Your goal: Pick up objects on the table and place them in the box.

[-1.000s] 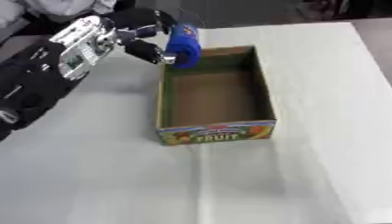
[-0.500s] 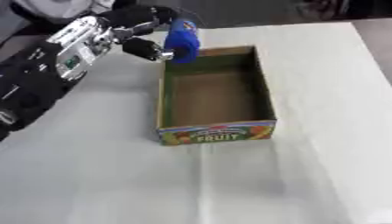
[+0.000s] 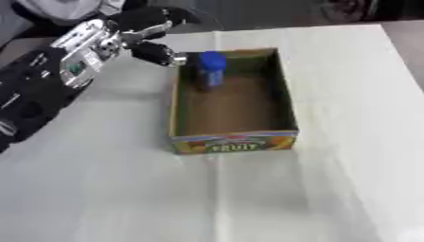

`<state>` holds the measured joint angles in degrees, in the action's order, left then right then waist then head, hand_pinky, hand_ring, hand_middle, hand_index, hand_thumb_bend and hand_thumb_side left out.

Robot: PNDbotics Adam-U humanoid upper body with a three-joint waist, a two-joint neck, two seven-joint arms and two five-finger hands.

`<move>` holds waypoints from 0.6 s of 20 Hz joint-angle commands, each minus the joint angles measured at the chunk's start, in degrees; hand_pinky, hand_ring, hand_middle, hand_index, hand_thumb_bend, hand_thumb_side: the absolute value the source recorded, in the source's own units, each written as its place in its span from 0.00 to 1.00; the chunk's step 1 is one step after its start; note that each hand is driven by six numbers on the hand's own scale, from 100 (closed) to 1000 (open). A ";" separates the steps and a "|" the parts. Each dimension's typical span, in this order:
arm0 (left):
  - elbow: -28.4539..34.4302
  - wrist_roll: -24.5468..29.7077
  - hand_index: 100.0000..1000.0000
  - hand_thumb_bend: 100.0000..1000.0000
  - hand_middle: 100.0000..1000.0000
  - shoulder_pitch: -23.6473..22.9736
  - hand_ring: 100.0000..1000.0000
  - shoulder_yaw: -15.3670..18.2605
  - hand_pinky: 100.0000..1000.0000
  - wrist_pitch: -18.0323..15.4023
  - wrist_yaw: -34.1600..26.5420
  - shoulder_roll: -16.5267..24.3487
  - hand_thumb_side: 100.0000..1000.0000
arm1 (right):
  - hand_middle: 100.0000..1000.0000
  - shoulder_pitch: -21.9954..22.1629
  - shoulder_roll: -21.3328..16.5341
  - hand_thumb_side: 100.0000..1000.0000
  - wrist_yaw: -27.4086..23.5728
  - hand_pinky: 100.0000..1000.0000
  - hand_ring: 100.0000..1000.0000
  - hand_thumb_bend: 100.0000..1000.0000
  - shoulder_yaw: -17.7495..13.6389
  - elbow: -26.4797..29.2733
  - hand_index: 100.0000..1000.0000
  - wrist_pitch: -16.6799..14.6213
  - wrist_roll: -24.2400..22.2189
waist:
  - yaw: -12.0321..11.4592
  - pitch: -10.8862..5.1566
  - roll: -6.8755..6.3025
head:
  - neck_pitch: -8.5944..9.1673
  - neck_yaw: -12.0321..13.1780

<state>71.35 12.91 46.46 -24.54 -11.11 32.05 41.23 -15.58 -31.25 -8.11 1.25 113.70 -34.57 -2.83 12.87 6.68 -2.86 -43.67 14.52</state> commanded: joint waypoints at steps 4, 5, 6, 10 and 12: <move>0.09 0.22 1.00 0.54 1.00 1.16 1.00 1.59 1.00 -1.34 -3.29 1.60 1.00 | 0.44 -0.69 -1.17 0.87 0.05 0.15 0.46 0.00 -0.56 0.89 0.56 -0.13 0.18 | -0.01 -0.81 0.23 | 0.25 -0.49; 0.25 -0.17 1.00 0.54 1.00 1.06 1.00 1.69 1.00 -1.24 -3.37 1.66 1.00 | 0.44 -0.68 -1.18 0.87 0.05 0.15 0.46 0.00 -0.56 0.89 0.56 -0.12 0.17 | -0.03 -0.82 0.22 | 0.26 -0.49; 0.47 -0.67 1.00 0.51 1.00 0.88 1.00 1.80 1.00 -1.10 -3.47 1.70 1.00 | 0.44 -0.67 -1.18 0.87 0.06 0.15 0.46 0.00 -0.57 0.89 0.56 -0.12 0.17 | -0.05 -0.81 0.22 | 0.29 -0.50; 2.68 -5.58 1.00 0.38 1.00 -0.78 0.98 2.90 1.00 -0.65 -5.44 2.10 1.00 | 0.44 -0.53 -1.17 0.87 0.16 0.15 0.46 0.00 -0.63 0.89 0.56 -0.11 0.24 | -0.26 -0.82 0.27 | 0.58 -0.60; 5.16 -10.62 1.00 0.30 1.00 -2.44 0.91 3.71 0.91 -0.09 -7.76 2.44 1.00 | 0.44 -0.34 -1.20 0.87 0.32 0.15 0.46 0.00 -0.66 0.89 0.56 -0.14 0.27 | -0.49 -0.82 0.31 | 1.26 -0.84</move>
<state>74.67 4.63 43.30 -22.27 -11.45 25.50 41.51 -15.52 -31.25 -7.94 1.22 113.70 -34.57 -2.78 12.38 6.68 -2.82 -43.23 14.27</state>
